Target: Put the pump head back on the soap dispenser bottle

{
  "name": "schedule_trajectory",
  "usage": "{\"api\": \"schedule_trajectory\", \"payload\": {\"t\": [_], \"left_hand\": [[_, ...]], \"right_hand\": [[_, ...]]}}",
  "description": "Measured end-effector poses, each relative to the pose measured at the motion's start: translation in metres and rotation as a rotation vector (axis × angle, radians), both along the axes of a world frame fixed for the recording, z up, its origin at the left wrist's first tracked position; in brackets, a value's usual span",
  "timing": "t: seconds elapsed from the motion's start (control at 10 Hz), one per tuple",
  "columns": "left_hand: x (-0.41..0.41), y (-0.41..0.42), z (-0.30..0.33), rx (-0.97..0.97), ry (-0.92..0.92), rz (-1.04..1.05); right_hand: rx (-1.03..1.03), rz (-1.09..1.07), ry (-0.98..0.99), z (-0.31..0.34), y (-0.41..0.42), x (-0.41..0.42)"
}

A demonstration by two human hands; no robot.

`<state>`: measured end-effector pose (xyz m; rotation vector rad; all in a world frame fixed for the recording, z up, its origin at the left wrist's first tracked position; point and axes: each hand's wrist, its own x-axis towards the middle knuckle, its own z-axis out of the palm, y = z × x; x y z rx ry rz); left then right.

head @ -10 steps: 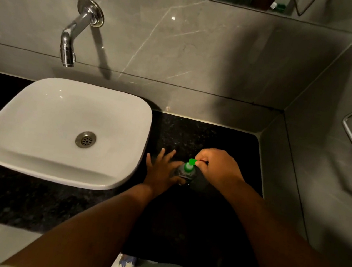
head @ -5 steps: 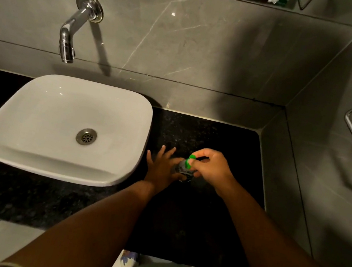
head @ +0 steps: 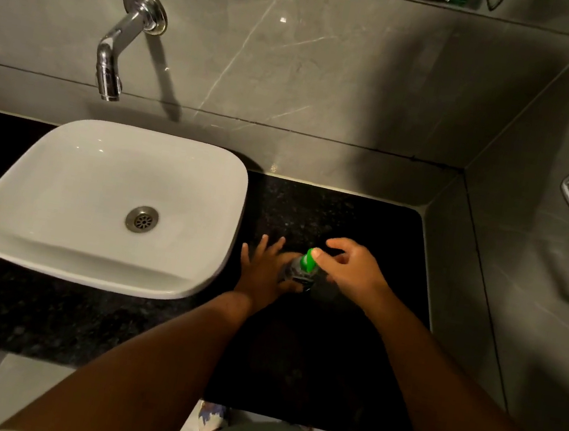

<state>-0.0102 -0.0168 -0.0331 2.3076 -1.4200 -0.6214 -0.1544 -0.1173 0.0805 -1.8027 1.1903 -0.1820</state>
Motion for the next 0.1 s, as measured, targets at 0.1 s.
{"api": "schedule_trajectory", "payload": {"t": [0.1], "left_hand": [[-0.0012, 0.0066, 0.0059, 0.083, -0.087, -0.053]], "right_hand": [[-0.268, -0.002, -0.239, 0.015, 0.0062, -0.0327]]}}
